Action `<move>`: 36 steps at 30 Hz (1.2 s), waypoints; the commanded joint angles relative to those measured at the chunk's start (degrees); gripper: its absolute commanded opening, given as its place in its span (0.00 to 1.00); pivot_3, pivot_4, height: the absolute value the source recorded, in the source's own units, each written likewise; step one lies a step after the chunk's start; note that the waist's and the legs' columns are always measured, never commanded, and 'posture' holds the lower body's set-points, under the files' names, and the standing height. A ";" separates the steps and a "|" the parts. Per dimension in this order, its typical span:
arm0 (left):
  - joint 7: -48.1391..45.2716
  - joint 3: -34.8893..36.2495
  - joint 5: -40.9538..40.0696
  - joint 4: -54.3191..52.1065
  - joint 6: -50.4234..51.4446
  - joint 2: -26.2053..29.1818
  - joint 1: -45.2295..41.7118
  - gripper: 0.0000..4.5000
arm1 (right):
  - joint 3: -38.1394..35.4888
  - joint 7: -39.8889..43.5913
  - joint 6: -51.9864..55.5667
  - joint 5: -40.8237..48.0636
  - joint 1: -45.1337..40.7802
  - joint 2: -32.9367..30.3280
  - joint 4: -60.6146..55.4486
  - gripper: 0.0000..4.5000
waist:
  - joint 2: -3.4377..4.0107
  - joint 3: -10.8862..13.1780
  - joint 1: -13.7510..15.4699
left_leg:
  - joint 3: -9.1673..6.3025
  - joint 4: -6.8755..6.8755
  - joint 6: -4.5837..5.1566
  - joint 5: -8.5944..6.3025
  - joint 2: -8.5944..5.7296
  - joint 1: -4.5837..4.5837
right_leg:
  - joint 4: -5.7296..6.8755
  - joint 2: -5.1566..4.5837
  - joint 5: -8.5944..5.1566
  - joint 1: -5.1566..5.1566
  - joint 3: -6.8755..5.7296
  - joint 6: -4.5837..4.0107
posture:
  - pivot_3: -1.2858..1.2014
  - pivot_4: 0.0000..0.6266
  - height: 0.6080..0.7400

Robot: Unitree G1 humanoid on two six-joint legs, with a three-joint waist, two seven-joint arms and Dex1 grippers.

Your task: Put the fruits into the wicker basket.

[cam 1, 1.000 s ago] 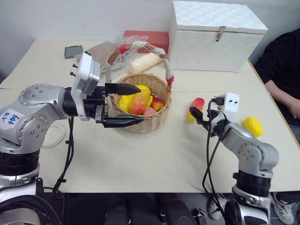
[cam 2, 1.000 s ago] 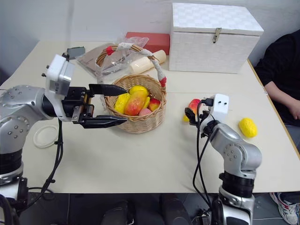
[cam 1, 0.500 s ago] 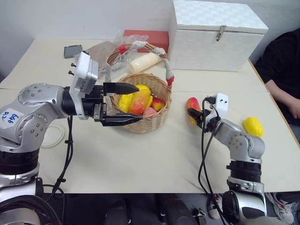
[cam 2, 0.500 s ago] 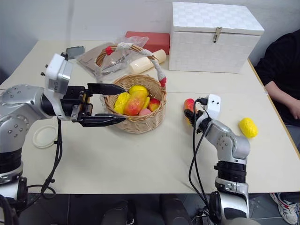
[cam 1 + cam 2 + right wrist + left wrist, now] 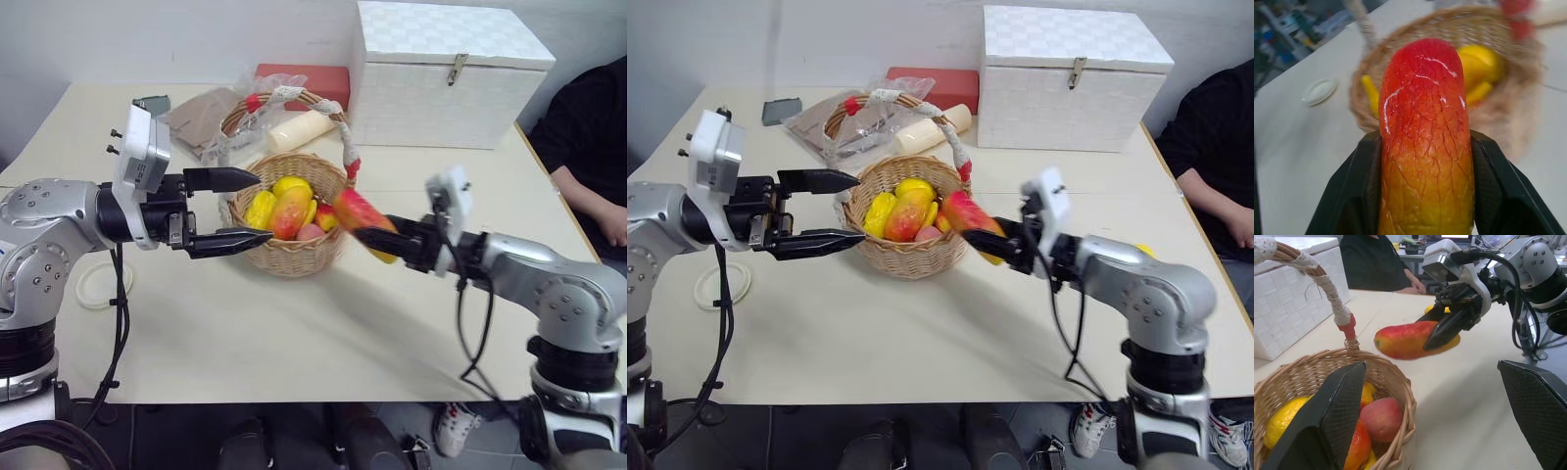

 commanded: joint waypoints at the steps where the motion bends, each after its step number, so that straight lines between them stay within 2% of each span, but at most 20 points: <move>1: 0.75 1.10 0.33 -1.53 -1.02 0.28 -0.19 1.00 | 2.75 -0.85 -2.69 -1.67 -6.35 4.14 3.61 0.41 | 0.00 0.00 0.17 | -0.01 0.00 0.00 -0.01 0.01 -0.01 | 0.00 0.00 0.00 -0.01 -0.02 -0.01 | 0.52 0.24 1.00; 5: 0.88 1.17 0.27 -2.14 -1.29 0.42 0.54 1.00 | 6.16 -1.01 -5.54 -6.16 -10.38 6.83 8.33 0.41 | -0.01 -0.01 0.46 | -0.02 0.00 0.05 -0.06 0.00 -0.23 | -0.13 -0.09 -0.02 -0.14 -0.10 -0.03 | 0.52 0.24 1.00; 9: 1.75 1.56 -0.18 -2.68 -1.07 0.05 0.66 1.00 | 7.18 -0.81 -7.25 -8.64 -10.24 7.24 9.49 0.70 | -0.01 -0.01 0.75 | -0.11 0.13 0.17 -0.13 -0.03 -0.72 | -0.32 -0.23 -0.02 -0.45 -0.23 -0.01 | 0.52 0.24 1.00; 12: 2.86 1.85 -1.37 -3.81 -0.46 -0.81 1.40 1.00 | 4.78 -0.18 -6.25 -6.60 -8.64 6.42 6.51 0.91 | -0.01 -0.01 0.94 | -0.08 0.13 0.16 -0.12 -0.05 -0.96 | -0.23 -0.24 -0.01 -0.75 -0.21 0.00 | 0.52 0.24 1.00; 15: 4.76 1.43 -3.18 -5.40 0.40 -2.95 2.20 1.00 | -2.58 0.17 -3.24 -0.04 -5.02 3.80 0.96 0.91 | -0.01 -0.01 1.47 | -0.09 0.09 0.13 -0.11 -0.02 -0.95 | -0.21 -0.21 -0.01 -0.76 -0.22 -0.01 | 0.52 0.24 1.00; 18: 5.31 -0.36 -3.17 -6.98 -0.03 -4.87 2.95 1.00 | -12.29 -0.95 0.82 6.24 0.47 -2.25 -3.80 0.91 | -0.01 -0.01 1.83 | -0.09 0.17 0.14 -0.11 -0.03 -0.95 | -0.16 -0.22 -0.01 -0.74 -0.21 -0.01 | 0.52 0.24 1.00; 20: 4.57 -2.20 -1.72 -8.03 -1.28 -5.51 3.71 1.00 | -21.55 -3.91 5.07 11.18 6.32 -6.94 -5.57 0.99 | -0.02 -0.01 2.34 | -0.15 0.18 0.17 -0.10 -0.07 -0.93 | -0.20 -0.25 -0.01 -0.65 -0.25 0.01 | 0.52 0.24 1.00; 21: 4.24 -2.71 -1.29 -8.42 -1.73 -5.66 4.10 1.00 | -25.36 -5.21 6.51 13.73 9.06 -8.72 -6.08 1.00 | -0.03 -0.02 2.49 | -0.20 0.19 0.17 -0.11 -0.06 -0.88 | -0.26 -0.25 -0.01 -0.54 -0.28 0.00 | 0.52 0.24 1.00; 24: 3.62 -3.37 -1.72 -7.93 -2.11 -6.56 4.08 1.00 | -38.13 -0.32 7.65 18.52 23.96 -16.88 -11.24 1.00 | 0.01 -0.02 3.21 | -0.27 0.08 0.20 -0.12 -0.12 -0.75 | -0.53 -0.22 0.01 -0.25 -0.29 0.05 | 0.52 0.24 1.00; 27: 2.10 -4.72 -1.48 -6.68 -2.64 -7.40 2.78 1.00 | -47.40 3.10 4.82 18.52 36.64 -20.28 -13.26 1.00 | 0.03 -0.02 3.19 | -0.32 0.07 0.21 -0.12 -0.10 -0.69 | -0.61 -0.11 0.02 -0.16 -0.26 0.10 | 0.52 0.24 1.00; 30: 0.01 -6.88 -0.36 -4.33 -3.73 -8.49 0.24 1.00 | -50.51 3.90 -0.15 12.65 44.92 -21.17 -12.75 1.00 | 0.03 -0.02 2.54 | -0.30 0.09 0.22 -0.10 -0.13 -0.41 | -0.61 -0.01 0.16 0.05 -0.09 0.28 | 0.52 0.24 1.00; 32: -1.47 -8.64 0.60 -2.14 -4.66 -9.76 -2.18 1.00 | -47.31 5.35 -8.25 1.56 51.64 -22.59 -12.07 1.00 | 0.03 -0.02 2.32 | -0.32 0.02 0.33 -0.06 -0.24 -0.02 | -0.78 -0.02 0.22 0.47 -0.04 0.38 | 0.52 0.24 1.00; 34: -2.34 -9.73 1.27 -0.63 -5.28 -10.74 -3.85 1.00 | -44.89 4.33 -12.73 -3.82 53.07 -22.50 -9.38 1.00 | 0.01 -0.03 1.93 | -0.46 -0.07 0.62 -0.15 -0.34 0.29 | -1.13 -0.06 0.24 0.94 -0.10 0.42 | 0.52 0.24 1.00; 36: -2.92 -10.60 1.93 0.54 -5.73 -11.77 -5.16 1.00 | -42.16 2.89 -16.73 -8.49 52.20 -22.26 -5.20 1.00 | 0.01 -0.04 1.51 | -0.38 -0.03 0.79 -0.14 -0.36 0.29 | -1.21 -0.11 0.34 1.00 -0.04 0.57 | 0.52 0.24 1.00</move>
